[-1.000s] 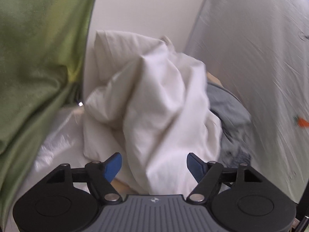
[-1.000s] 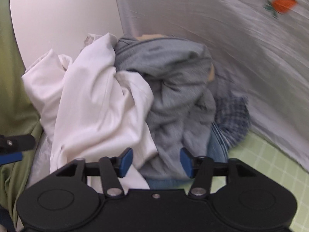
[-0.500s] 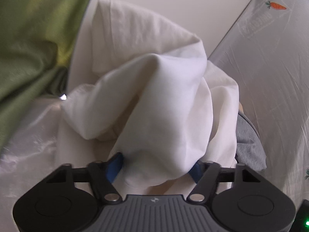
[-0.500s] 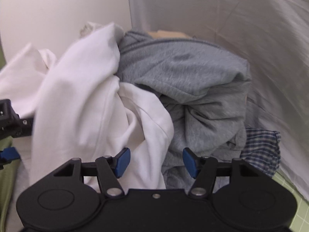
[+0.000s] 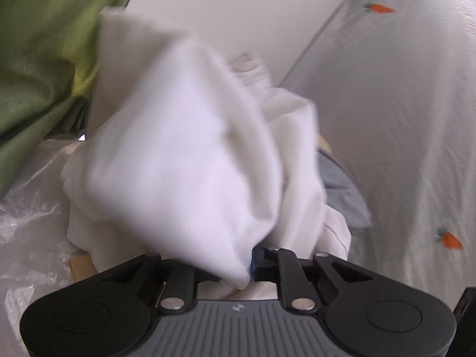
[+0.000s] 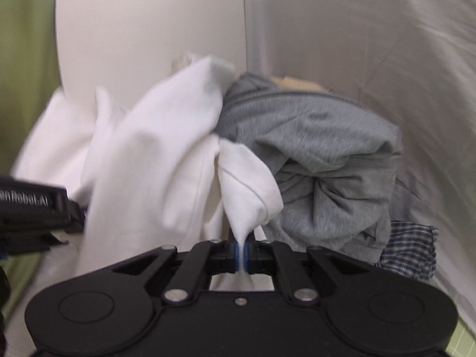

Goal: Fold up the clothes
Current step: 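Lift the white shirt from the pile with both grippers and carry it onto the mat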

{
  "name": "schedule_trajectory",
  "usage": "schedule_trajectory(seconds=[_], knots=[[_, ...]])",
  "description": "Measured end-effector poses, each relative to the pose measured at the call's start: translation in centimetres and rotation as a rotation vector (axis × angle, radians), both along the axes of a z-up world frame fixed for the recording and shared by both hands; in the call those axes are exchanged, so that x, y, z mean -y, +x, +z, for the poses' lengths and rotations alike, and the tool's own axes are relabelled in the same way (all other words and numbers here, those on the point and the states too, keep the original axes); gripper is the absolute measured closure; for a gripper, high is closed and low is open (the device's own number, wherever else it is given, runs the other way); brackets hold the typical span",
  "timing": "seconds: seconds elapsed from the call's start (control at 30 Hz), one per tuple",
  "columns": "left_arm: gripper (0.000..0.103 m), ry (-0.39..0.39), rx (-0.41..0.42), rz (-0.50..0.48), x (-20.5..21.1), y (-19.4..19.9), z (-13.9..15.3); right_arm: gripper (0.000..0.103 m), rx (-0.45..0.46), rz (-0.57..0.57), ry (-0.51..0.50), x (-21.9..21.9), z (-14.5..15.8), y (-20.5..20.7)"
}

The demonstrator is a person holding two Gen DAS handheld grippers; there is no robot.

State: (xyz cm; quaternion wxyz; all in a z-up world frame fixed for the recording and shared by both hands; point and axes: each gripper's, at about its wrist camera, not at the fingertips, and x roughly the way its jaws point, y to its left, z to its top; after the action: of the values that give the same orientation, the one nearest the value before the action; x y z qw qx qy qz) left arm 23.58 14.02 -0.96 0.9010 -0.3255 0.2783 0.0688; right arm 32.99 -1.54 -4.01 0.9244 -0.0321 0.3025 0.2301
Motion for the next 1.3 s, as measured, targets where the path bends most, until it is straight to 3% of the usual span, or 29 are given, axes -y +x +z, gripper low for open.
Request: schedule_trajectory(seconds=[0.27,0.47,0.6,0.83,1.0,1.17,1.3], knots=[[0.088,0.062,0.004,-0.125,5.9,-6.7,2.2,0.099,-0.041,-0.105,0.099,6.8,1.7,-7.6],[0.088,0.099,-0.073,-0.282,11.6,-12.2,-0.2,0.099,-0.083,-0.199,0.077,12.9,0.1,-16.2],[0.088,0.114,-0.111,-0.375,15.4,-16.5,-1.4,0.099,-0.134,-0.294,0.097,14.2,-0.4,-23.0],[0.088,0.122,-0.137,-0.503,22.0,-22.3,-1.3,0.099,-0.19,-0.447,0.109,20.3,-0.6,-33.8],[0.088,0.104,-0.144,-0.622,29.3,-24.4,-1.4,0.099,-0.213,-0.581,0.114,28.1,-0.7,-41.1],[0.087,0.069,-0.136,-0.842,39.0,-26.6,-1.8,0.099,-0.183,-0.756,0.026,36.2,-0.1,-47.7],[0.083,0.021,-0.186,-0.995,44.0,-29.1,-2.5,0.099,-0.172,-0.924,-0.002,42.5,0.2,-53.5]])
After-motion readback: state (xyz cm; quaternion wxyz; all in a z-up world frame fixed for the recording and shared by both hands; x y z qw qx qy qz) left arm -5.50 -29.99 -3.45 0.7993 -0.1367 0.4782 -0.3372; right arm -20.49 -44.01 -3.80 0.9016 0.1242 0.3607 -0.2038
